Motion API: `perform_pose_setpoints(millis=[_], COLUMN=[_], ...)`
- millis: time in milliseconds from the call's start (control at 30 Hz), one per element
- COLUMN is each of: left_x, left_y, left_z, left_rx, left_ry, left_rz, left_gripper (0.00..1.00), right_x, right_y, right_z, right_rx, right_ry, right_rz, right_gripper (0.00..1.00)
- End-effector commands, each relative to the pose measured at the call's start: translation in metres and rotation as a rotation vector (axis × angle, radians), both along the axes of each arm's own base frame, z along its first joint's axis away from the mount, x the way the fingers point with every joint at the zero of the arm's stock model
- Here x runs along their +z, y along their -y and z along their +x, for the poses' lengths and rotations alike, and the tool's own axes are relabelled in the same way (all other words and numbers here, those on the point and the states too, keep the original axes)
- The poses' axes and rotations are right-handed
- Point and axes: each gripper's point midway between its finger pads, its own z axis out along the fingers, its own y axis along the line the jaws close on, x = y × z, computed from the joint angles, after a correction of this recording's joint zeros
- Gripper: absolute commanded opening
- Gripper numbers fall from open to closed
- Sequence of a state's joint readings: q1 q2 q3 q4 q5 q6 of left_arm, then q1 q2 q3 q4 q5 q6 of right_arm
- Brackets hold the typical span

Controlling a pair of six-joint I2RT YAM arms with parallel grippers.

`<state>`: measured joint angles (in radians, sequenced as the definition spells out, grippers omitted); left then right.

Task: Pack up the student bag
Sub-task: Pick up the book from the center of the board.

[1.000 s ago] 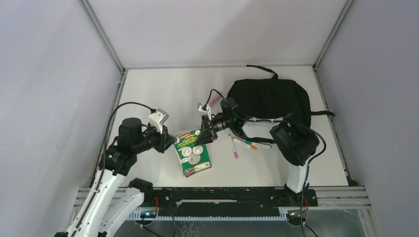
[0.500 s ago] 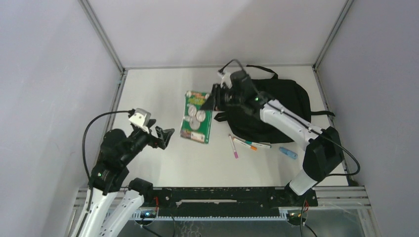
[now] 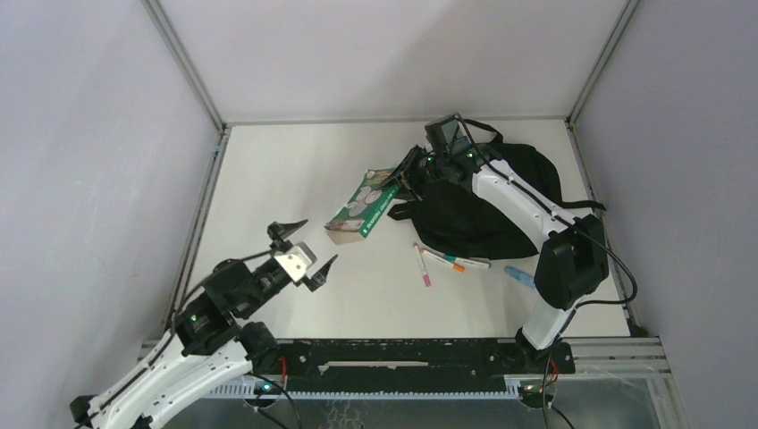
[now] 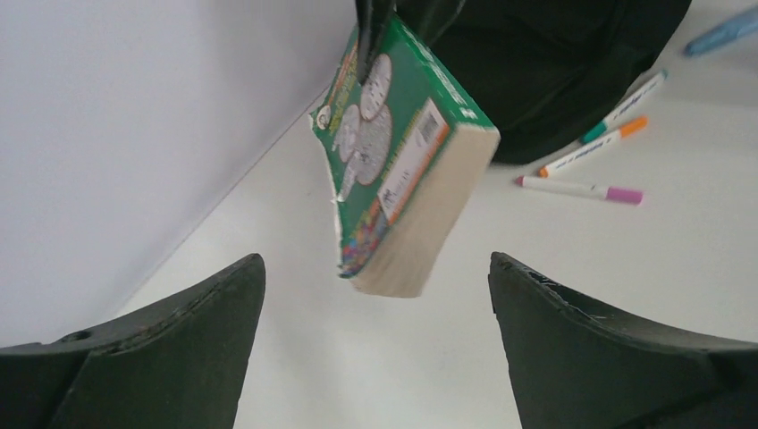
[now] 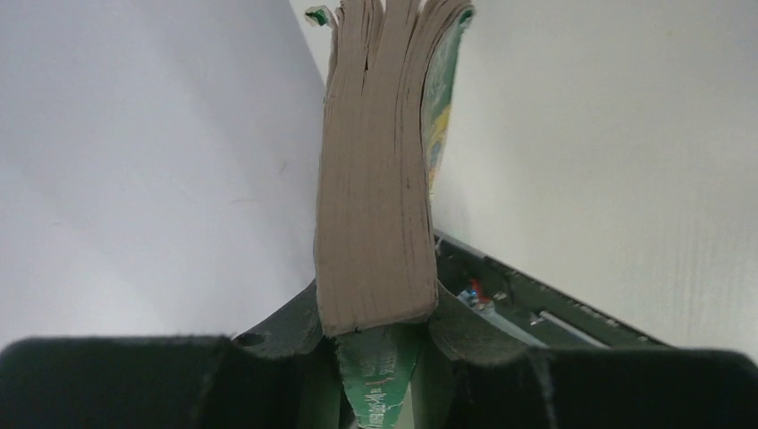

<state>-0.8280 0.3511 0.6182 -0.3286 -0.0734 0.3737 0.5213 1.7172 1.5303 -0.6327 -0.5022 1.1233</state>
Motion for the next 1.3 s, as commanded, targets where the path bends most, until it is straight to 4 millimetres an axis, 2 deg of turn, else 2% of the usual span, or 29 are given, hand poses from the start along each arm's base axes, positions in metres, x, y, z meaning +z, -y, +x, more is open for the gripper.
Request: perform_pose_setpoints(millis=[0, 267, 567, 800, 900, 933, 1000, 1067, 1100, 1133, 1233, 1267], left_x=[0.014, 0.007, -0.002, -0.006, -0.003, -0.002, 0.000, -0.002, -0.001, 0.001, 0.007, 0.011], left_y=[0.003, 0.019, 0.046, 0.053, 0.059, 0.061, 0.064, 0.064, 0.063, 0.062, 0.054, 0.049], left_z=[0.014, 0.029, 0.033, 0.047, 0.045, 0.044, 0.043, 0.044, 0.043, 0.043, 0.042, 0.043], left_rx=[0.028, 0.037, -0.036, 0.002, -0.025, -0.034, -0.049, -0.052, -0.051, -0.041, 0.003, 0.040], left_ry=[0.211, 0.199, 0.155, 0.135, 0.141, 0.143, 0.146, 0.141, 0.139, 0.134, 0.097, 0.071], left_rz=[0.101, 0.160, 0.147, 0.161, 0.150, 0.145, 0.140, 0.156, 0.160, 0.148, 0.071, 0.024], left_gripper=[0.98, 1.00, 0.98, 0.90, 0.77, 0.70, 0.51, 0.23, 0.05, 0.01, 0.00, 0.00], right_x=[0.055, 0.060, 0.063, 0.067, 0.065, 0.064, 0.061, 0.058, 0.057, 0.057, 0.065, 0.067], right_y=[-0.009, -0.018, -0.024, -0.027, -0.025, -0.025, -0.022, -0.020, -0.018, -0.015, -0.002, 0.003], right_z=[-0.006, -0.011, -0.018, -0.027, -0.028, -0.028, -0.028, -0.027, -0.027, -0.026, -0.020, -0.018], right_rx=[-0.003, 0.030, 0.068, 0.080, 0.081, 0.080, 0.068, 0.051, 0.053, 0.055, 0.077, 0.084], right_ry=[-0.041, -0.061, -0.087, -0.071, -0.072, -0.073, -0.076, -0.071, -0.058, -0.043, 0.073, 0.128], right_rz=[0.221, 0.286, 0.320, 0.323, 0.314, 0.311, 0.303, 0.303, 0.302, 0.298, 0.281, 0.263], right_gripper=[0.00, 0.00, 0.00, 0.00, 0.00, 0.00, 0.00, 0.00, 0.06, 0.14, 0.35, 0.53])
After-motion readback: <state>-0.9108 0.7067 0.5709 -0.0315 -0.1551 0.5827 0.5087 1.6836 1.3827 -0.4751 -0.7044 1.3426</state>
